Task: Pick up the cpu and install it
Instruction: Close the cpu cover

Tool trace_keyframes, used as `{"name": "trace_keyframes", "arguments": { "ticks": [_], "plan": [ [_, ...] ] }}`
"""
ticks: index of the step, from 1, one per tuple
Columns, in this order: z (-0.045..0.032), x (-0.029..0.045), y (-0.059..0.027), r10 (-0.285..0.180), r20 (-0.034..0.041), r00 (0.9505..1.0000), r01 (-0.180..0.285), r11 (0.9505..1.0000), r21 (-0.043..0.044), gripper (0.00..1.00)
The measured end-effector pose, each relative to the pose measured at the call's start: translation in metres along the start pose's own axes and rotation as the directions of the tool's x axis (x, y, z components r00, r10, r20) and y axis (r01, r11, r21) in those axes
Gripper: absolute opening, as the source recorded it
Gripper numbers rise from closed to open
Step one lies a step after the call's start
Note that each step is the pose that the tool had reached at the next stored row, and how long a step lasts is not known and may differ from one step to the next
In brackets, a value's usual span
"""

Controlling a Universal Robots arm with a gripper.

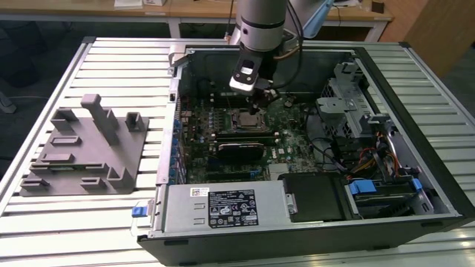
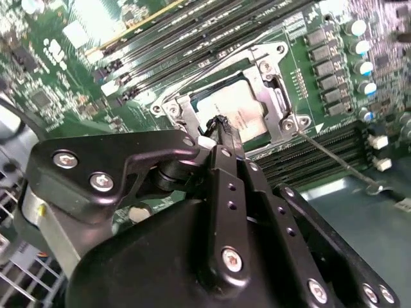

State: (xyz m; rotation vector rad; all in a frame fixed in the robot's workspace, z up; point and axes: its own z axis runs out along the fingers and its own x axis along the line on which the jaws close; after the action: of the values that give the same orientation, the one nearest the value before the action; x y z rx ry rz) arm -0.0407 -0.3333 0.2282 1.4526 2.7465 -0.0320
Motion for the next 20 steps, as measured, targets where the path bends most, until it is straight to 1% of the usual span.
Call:
{"name": "trace_keyframes", "arguments": {
  "ticks": [2, 5, 8, 10, 13, 15, 18, 20],
  "plan": [
    [0.0002, 0.0, 0.0, -0.036, 0.0002, 0.9994, 0.036, 0.9994, -0.0014, 0.11],
    [0.0006, 0.0, 0.0, -0.091, 0.0004, 0.9959, 0.091, 0.9959, -0.0036, 0.11],
    [0.0009, 0.0, 0.0, -0.144, 0.0008, 0.9895, 0.144, 0.9895, -0.0057, 0.11],
    [0.0012, 0.0, 0.0, -0.18, 0.0011, 0.9836, 0.18, 0.9836, -0.0072, 0.11],
    [0.0016, 0.0001, 0.0, -0.235, 0.0016, 0.9721, 0.235, 0.972, -0.0093, 0.11],
    [0.0018, 0.0001, 0.0, -0.269, 0.0021, 0.963, 0.269, 0.963, -0.0107, 0.11],
    [0.0022, 0.0001, 0.0, -0.321, 0.0028, 0.9471, 0.321, 0.9471, -0.0127, 0.11],
    [0.0024, 0.0001, 0.0, -0.356, 0.0034, 0.9346, 0.356, 0.9345, -0.0141, 0.11]
  ]
}}
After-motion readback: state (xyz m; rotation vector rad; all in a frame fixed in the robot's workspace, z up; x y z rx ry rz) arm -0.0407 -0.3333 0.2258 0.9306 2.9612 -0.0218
